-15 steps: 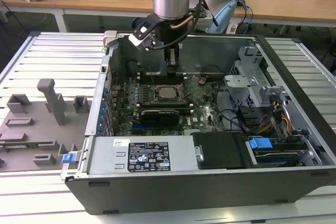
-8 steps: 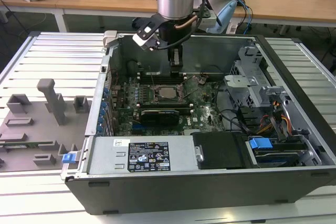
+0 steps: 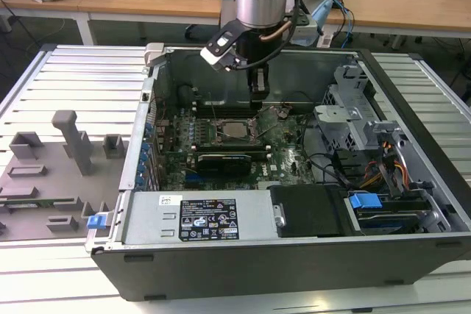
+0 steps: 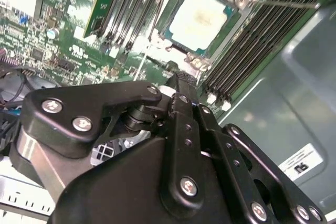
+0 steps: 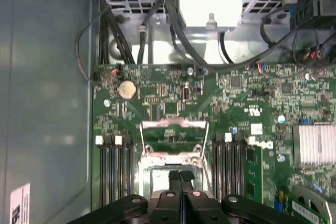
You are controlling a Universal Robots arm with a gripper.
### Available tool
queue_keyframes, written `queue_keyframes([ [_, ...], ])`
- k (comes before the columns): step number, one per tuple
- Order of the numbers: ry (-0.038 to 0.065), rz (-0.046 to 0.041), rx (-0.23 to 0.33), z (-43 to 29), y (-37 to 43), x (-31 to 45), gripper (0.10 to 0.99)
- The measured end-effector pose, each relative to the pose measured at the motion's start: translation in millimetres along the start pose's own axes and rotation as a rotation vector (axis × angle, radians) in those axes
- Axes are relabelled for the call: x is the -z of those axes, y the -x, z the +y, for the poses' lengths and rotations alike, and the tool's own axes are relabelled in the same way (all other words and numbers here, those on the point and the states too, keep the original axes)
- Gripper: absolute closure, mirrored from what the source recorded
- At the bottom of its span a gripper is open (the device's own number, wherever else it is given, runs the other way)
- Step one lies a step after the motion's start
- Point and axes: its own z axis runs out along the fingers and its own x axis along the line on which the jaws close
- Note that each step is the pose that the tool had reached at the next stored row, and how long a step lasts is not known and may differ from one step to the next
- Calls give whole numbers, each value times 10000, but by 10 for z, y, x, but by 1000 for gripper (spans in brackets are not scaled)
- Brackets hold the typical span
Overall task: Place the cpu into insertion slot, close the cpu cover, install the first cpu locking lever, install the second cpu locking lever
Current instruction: 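Close the cpu cover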
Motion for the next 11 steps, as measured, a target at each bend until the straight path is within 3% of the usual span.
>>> queue_keyframes([
  [2,0,0,1,41,-1,-3,980],
  [4,-1,-1,1,135,-2,-11,980],
  [11,-2,0,1,347,-6,-29,980],
])
